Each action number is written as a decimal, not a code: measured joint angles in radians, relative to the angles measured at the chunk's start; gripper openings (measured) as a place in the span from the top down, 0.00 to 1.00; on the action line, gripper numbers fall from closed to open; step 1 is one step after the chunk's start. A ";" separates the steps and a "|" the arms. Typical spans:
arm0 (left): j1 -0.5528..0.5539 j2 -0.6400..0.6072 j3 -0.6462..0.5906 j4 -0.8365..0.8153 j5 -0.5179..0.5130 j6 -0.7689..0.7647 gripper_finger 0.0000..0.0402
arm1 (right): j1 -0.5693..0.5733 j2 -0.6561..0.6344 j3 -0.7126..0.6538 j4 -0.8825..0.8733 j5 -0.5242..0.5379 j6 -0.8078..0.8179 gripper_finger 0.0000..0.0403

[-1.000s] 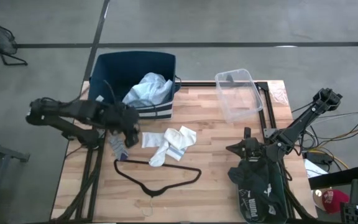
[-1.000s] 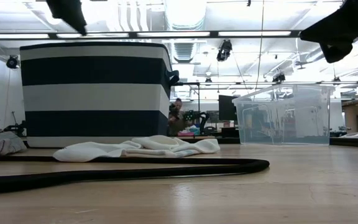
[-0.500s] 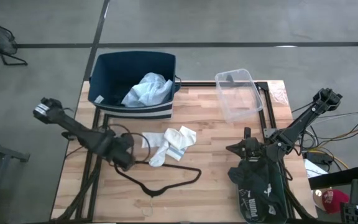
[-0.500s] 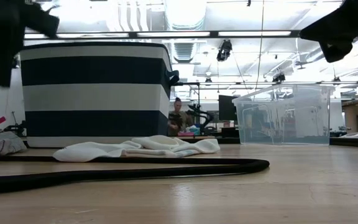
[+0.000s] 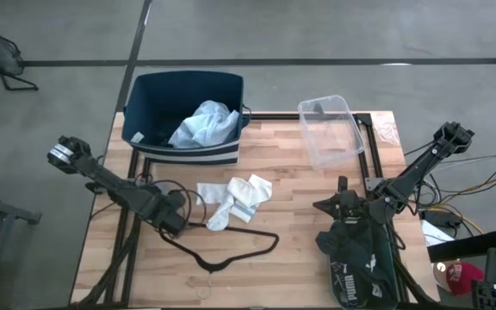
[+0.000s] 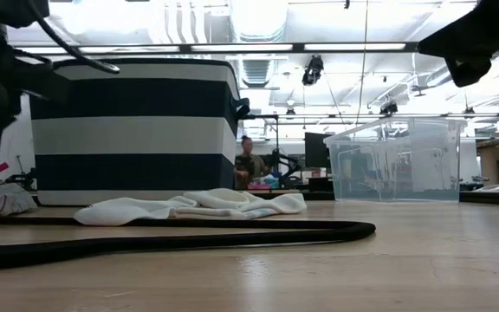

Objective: Pick & Place Cloths
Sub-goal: Put the gray sock into the transparent bin

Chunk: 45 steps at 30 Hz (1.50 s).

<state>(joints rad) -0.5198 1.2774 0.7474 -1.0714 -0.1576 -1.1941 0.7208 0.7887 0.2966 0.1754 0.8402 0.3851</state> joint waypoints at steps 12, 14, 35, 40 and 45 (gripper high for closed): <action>0.001 0.000 -0.112 0.093 0.003 0.021 0.49 | 0.000 0.000 0.000 0.017 0.000 -0.004 0.98; 0.001 0.000 -0.116 0.094 0.001 0.032 0.49 | 0.000 0.000 0.000 0.017 0.000 -0.004 0.98; 0.001 -0.005 -0.018 0.088 -0.140 0.142 0.99 | 0.000 0.000 0.002 0.085 -0.001 -0.069 0.98; 0.000 -0.006 0.078 0.230 -0.368 0.278 0.98 | 0.000 0.000 0.003 0.184 -0.001 -0.161 0.98; 0.013 -0.006 0.121 0.539 -0.466 0.542 0.99 | 0.000 0.000 0.004 0.242 -0.002 -0.213 0.98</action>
<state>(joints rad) -0.5065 1.2709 0.8681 -0.5328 -0.6237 -0.6523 0.7206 0.7887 0.3004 0.4178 0.8383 0.1724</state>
